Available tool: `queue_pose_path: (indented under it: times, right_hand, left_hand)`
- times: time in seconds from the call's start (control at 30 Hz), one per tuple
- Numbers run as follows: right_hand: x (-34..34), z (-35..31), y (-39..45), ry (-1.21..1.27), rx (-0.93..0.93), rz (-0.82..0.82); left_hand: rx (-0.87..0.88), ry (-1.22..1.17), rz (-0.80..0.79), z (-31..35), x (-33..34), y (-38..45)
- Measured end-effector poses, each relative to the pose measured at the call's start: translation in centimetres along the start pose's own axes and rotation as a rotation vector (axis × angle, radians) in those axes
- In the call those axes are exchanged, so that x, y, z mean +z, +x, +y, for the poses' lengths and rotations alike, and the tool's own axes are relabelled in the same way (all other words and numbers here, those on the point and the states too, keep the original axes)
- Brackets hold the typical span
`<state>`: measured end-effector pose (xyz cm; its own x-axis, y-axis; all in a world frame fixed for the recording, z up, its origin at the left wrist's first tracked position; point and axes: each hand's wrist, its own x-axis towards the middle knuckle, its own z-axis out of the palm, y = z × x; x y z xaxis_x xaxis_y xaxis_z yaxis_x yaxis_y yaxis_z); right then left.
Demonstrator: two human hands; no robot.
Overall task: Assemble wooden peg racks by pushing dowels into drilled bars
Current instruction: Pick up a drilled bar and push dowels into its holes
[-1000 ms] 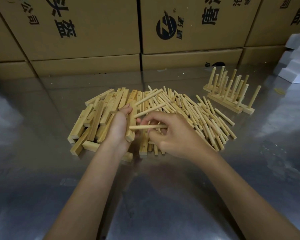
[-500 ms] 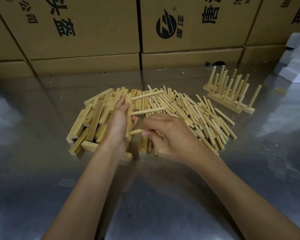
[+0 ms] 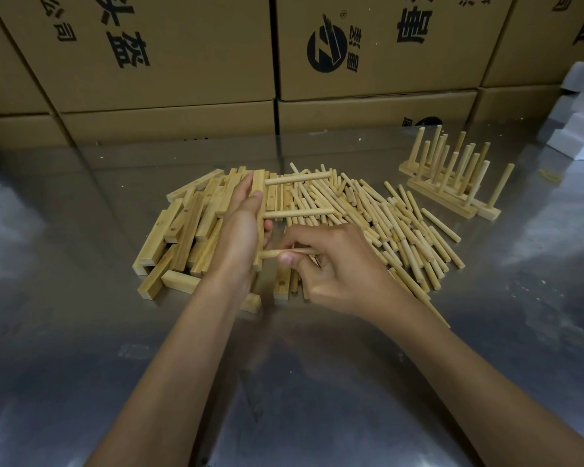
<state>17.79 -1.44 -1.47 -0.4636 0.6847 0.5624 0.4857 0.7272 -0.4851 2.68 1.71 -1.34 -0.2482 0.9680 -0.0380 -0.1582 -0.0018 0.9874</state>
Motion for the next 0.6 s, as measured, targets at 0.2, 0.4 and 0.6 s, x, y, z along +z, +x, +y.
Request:
queue_pose_path:
  times: [0.2,0.4,0.6]
  right_hand:
    - [-0.2,0.2,0.1,0.267,0.25,-0.106]
    - [-0.7,0.5,0.1,0.483,0.438,-0.16]
    - [-3.1,2.2,0.7,0.734,0.563,-0.273]
  left_hand:
    - [0.084,0.066,-0.051,-0.2,0.2,-0.4]
    - [0.187,0.076,-0.102,-0.4,0.6,-0.7]
    - [0.205,-0.003,-0.037,-0.6,0.2,-0.3]
